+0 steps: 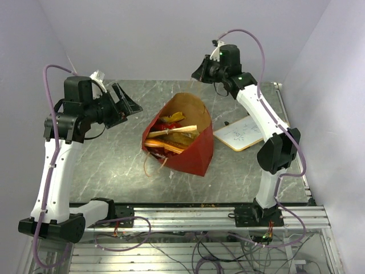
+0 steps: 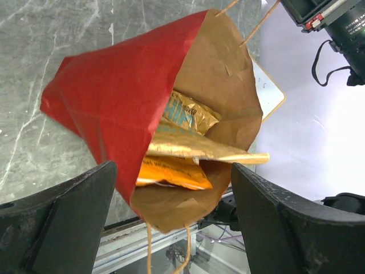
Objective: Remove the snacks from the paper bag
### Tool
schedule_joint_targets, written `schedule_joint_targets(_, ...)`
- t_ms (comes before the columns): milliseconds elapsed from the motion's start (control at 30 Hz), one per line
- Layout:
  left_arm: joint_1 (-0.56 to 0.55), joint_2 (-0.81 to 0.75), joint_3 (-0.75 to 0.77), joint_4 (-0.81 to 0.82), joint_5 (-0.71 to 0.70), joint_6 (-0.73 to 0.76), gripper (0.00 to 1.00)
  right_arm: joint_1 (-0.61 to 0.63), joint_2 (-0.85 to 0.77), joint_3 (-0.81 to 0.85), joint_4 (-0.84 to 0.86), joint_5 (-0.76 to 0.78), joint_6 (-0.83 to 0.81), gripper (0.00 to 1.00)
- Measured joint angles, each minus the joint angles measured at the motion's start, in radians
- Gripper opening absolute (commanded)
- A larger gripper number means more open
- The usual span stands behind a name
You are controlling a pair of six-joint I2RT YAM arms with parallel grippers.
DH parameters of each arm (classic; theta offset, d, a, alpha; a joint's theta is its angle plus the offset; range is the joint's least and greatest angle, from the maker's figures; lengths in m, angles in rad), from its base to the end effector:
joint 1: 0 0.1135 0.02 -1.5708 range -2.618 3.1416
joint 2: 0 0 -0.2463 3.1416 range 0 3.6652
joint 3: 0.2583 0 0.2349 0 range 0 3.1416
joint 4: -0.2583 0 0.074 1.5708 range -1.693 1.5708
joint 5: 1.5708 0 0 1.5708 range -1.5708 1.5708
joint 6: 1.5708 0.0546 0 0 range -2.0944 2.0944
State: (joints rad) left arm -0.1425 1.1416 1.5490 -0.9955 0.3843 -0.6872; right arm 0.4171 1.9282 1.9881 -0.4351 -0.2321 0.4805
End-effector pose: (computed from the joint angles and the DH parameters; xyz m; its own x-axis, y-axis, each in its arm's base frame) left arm 0.2009 -0.0495 0.4134 -0.7039 -0.4931 -0.5112 -0.0079 0.7251 -0.6886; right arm 0.4041 0.1928 0.3711 -0.5698 0.2396 -0.7861 -0.3682 0.7807 0.5048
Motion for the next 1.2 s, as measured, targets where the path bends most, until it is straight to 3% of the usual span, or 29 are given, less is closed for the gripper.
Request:
schedule_joint_targets(233, 0.000, 0.000, -0.032, 0.034, 0.013, -0.044, 0.93, -0.085, -0.004, -0.041, 0.068, -0.014, 0.019, 0.00)
schedule_joint_targets(600, -0.019, -0.100, -0.397, 0.254, 0.146, -0.285, 0.94, -0.093, -0.090, -0.151, 0.116, -0.044, 0.034, 0.00)
schedule_joint_targets(767, -0.145, -0.170, -0.497, 0.352, 0.126, -0.400, 0.89, -0.095, -0.095, -0.159, 0.117, -0.053, 0.032, 0.00)
schedule_joint_targets(933, -0.302, -0.172, -0.492, 0.296, 0.005, -0.447, 0.90, -0.095, -0.097, -0.160, 0.117, -0.070, 0.032, 0.00)
schedule_joint_targets(1100, -0.333, -0.202, -0.497, 0.236, -0.074, -0.491, 0.86, -0.095, -0.116, -0.179, 0.116, -0.083, 0.031, 0.00)
schedule_joint_targets(1200, -0.338, -0.243, -0.519, 0.226, -0.092, -0.522, 0.70, -0.095, -0.129, -0.190, 0.115, -0.093, 0.027, 0.00)
